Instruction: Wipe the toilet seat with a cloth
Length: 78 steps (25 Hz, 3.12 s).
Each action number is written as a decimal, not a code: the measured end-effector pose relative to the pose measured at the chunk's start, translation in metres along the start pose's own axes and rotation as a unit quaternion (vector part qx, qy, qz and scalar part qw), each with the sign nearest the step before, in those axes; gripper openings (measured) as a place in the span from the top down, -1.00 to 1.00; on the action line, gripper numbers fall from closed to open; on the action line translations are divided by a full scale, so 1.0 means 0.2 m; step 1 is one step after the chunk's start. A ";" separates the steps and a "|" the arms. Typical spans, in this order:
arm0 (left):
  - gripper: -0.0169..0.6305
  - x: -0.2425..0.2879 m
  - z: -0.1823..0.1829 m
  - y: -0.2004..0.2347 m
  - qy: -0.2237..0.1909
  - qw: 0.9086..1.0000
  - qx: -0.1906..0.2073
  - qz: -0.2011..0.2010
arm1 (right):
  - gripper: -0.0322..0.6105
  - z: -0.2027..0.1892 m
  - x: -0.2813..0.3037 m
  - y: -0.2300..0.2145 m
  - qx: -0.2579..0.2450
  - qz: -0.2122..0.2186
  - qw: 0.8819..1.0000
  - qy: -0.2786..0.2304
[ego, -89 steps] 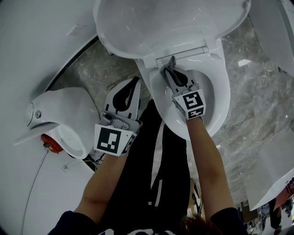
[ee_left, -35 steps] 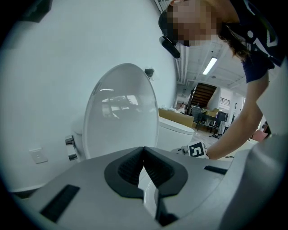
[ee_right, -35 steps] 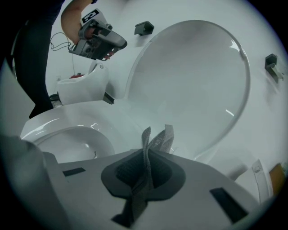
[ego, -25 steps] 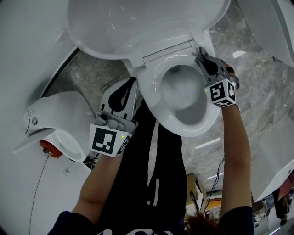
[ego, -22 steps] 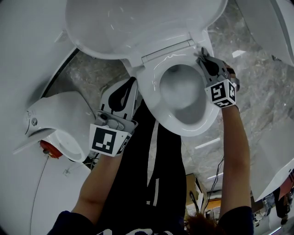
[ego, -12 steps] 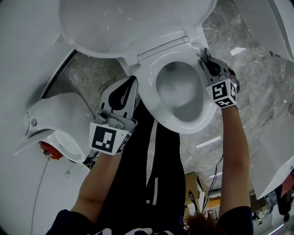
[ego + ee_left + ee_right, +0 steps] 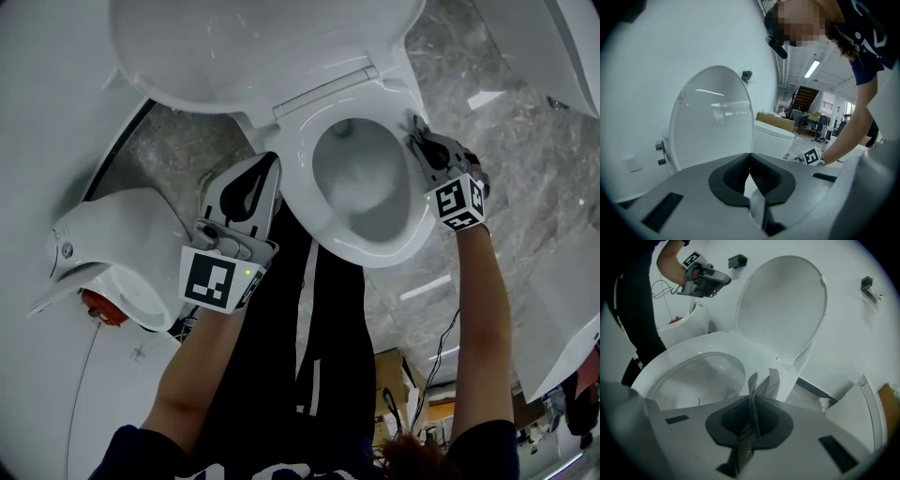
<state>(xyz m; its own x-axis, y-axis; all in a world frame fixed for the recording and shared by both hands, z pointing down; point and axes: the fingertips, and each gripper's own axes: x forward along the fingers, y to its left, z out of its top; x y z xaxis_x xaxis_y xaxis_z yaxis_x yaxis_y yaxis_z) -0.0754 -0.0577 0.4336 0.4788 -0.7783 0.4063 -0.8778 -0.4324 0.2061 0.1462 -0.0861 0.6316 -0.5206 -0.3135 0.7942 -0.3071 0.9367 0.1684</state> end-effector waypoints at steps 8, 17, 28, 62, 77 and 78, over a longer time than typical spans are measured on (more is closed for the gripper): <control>0.92 -0.03 0.00 -0.02 -0.002 1.000 0.003 -0.001 | 0.81 -0.10 -0.07 0.19 -0.015 0.036 0.999 0.015; 0.92 -0.05 -0.05 -0.03 0.002 1.000 0.001 -0.005 | 0.81 -0.18 -0.13 0.31 0.000 0.047 0.999 0.020; 0.92 -0.06 -0.04 -0.06 0.001 1.000 0.008 -0.014 | 0.81 -0.27 -0.23 0.44 0.045 0.039 0.998 0.018; 0.92 -0.07 -0.08 -0.30 0.004 0.999 0.017 -0.032 | 0.81 -0.44 -0.49 0.80 0.200 0.004 0.980 -0.011; 0.92 -0.09 -0.12 -0.41 0.010 0.999 0.024 -0.040 | 0.81 -0.44 -0.52 0.95 0.300 -0.027 0.953 -0.013; 0.92 -0.09 -0.12 -0.42 0.010 0.999 0.024 -0.041 | 0.81 -0.43 -0.52 0.96 0.302 -0.026 0.953 -0.011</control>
<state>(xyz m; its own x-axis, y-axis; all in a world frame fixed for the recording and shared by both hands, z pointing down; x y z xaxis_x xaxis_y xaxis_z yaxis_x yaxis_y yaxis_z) -0.0109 0.0037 0.4311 0.5475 -0.7303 0.4085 -0.8341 -0.5154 0.1964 0.2100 0.1404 0.6319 -0.5064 -0.3667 0.7804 -0.7322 0.6609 -0.1646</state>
